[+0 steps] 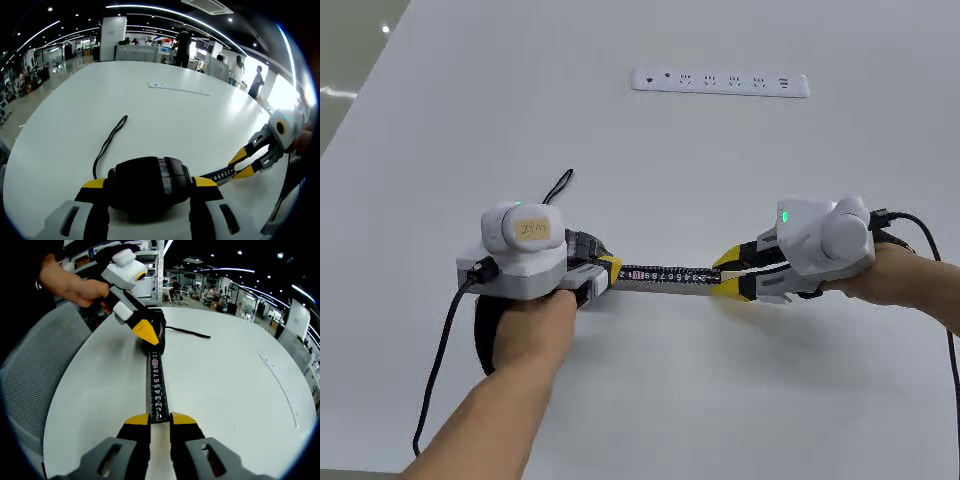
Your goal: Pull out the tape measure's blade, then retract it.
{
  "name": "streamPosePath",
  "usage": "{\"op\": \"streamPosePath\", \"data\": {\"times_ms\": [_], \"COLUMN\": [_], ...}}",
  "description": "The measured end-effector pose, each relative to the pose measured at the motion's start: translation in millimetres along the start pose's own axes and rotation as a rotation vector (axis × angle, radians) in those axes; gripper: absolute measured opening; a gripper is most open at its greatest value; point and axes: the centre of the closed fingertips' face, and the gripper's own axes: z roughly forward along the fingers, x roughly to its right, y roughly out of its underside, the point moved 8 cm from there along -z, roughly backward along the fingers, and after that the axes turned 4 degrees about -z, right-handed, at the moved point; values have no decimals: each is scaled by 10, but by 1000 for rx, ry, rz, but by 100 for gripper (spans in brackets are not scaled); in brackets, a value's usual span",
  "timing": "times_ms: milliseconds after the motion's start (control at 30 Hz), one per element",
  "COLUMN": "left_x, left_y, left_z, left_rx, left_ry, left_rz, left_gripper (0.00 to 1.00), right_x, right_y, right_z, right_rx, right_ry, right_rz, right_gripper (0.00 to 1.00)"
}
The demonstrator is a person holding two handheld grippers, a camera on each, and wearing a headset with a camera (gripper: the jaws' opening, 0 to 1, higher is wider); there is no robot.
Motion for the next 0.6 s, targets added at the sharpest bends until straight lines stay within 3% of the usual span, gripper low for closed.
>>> {"op": "streamPosePath", "data": {"times_ms": [600], "left_x": [-9], "left_y": [12], "left_z": [-4], "left_rx": [-4], "left_ry": [4], "left_rz": [1], "left_gripper": [62], "right_x": [-15], "right_y": [-127], "right_z": [170], "right_rx": [14], "right_ry": [-10], "right_rz": [4], "right_gripper": [13]}}
